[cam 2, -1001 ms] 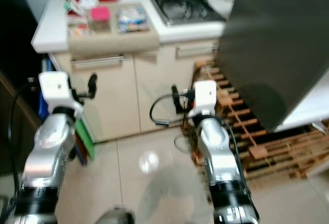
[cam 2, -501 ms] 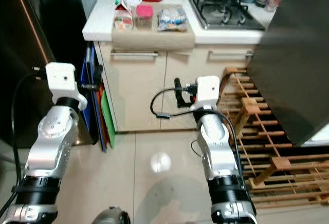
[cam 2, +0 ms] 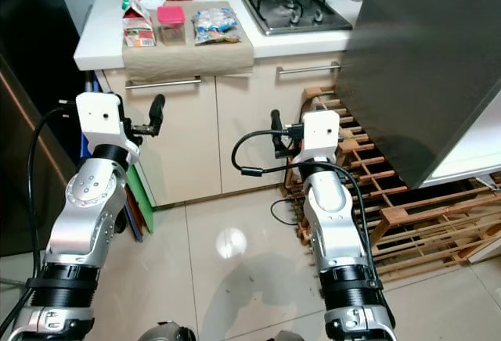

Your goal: Restocking fridge

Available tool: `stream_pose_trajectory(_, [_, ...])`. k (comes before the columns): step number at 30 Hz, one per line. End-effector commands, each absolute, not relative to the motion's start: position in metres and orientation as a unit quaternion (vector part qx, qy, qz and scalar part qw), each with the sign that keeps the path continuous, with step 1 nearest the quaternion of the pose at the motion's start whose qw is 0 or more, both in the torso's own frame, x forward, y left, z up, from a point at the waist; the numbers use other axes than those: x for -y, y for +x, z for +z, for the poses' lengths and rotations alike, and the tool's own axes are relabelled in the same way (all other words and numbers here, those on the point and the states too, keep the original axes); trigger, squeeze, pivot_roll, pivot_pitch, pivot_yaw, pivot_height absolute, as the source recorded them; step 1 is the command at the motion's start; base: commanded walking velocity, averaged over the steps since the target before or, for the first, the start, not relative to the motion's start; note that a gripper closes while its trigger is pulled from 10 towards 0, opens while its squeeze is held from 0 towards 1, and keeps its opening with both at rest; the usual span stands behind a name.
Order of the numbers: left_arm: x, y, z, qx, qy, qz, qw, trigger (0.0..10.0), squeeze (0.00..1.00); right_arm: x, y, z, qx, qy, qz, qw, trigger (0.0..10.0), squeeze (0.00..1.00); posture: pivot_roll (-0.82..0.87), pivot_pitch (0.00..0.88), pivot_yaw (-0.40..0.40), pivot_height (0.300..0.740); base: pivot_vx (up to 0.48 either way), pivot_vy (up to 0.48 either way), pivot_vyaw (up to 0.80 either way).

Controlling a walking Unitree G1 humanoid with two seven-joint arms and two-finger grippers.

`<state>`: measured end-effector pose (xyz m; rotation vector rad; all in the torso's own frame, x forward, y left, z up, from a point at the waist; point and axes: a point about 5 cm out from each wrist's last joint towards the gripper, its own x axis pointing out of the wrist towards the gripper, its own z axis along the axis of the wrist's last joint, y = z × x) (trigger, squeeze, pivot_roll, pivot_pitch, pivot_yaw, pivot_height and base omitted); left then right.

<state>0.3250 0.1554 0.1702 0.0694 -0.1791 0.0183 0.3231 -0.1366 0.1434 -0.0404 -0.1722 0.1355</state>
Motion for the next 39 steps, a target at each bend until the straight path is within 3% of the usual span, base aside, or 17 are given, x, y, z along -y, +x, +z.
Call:
stream_pose_trajectory(1, [-0.155,0.328,0.178,0.102,0.043,0.016,0.994,10.0,0.0,0.131,0.326,0.154,0.108,-0.025,0.078,0.991,10.0,0.0,-0.1,0.0,0.029,0.716,0.356,0.0,0.0])
stream_pose_trajectory(14, [-0.156,0.332,0.181,0.103,0.024,0.035,0.994,10.0,0.0,0.129,0.325,0.148,0.097,-0.026,0.092,0.991,10.0,0.0,-0.08,0.0,-0.001,0.716,0.48,0.0,0.0])
stream_pose_trajectory(39, [-0.155,0.334,0.19,0.122,0.037,0.037,0.991,10.0,0.0,0.126,0.325,0.149,0.101,-0.023,0.095,0.99,10.0,0.0,-0.08,0.0,0.011,0.716,0.48,0.0,0.0])
